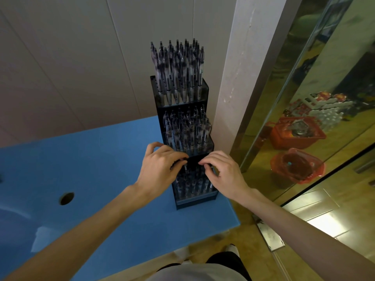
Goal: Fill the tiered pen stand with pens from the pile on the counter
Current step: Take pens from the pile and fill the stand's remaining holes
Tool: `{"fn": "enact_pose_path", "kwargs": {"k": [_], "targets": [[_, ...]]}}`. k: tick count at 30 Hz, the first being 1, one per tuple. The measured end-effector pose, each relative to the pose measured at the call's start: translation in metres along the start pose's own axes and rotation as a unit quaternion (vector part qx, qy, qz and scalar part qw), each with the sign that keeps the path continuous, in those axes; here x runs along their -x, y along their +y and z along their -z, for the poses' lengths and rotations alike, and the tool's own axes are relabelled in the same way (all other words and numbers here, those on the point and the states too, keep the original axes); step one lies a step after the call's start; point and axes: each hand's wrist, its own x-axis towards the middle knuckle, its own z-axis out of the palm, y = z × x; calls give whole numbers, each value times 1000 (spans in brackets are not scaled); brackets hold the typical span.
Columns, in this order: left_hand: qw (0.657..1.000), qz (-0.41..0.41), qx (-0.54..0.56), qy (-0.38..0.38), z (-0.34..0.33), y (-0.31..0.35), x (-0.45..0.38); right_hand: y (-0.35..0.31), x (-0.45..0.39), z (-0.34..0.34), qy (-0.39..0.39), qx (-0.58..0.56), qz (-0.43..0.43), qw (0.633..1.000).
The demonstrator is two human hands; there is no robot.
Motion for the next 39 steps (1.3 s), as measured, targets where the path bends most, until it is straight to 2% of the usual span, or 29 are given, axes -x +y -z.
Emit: {"fn": "enact_pose_path", "kwargs": {"k": [3,7,12,16,19,22,25,29,32,34,36,39], "targets": [[1000,-15,10,-13,-2,2,7,0,0,0,0,1,0,1000],[1000,8,-7,-10,-6,1,9,0,1,-1,2,1,-4,1000],[993,-41,-100,-38,-19,5,2,-1,2,-3,2,1,3,1000],[987,-61,-145,-15,-26,5,3,-1,4,-6,7,8,-3,1000],[987,-80,-137,6,-28,2,12,-2,8,-12,12,26,12,1000],[991,-94,-93,-15,-27,-1,21,-7,12,-19,9,39,19,999],[999,-44,-22,15,-19,1,34,-12,13,-23,-7,31,34,999],[996,72,30,46,-10,1,59,-16,2,-21,8,43,52,998],[985,165,51,22,-6,2,67,-20,-10,-21,16,51,72,996],[978,202,58,-2,-4,4,69,-24,-20,-24,-16,57,83,995],[970,229,72,-25,-1,5,70,-28,-27,-29,-51,67,84,993],[967,240,67,-50,2,6,72,-35,-35,-36,-64,89,94,990]]}}
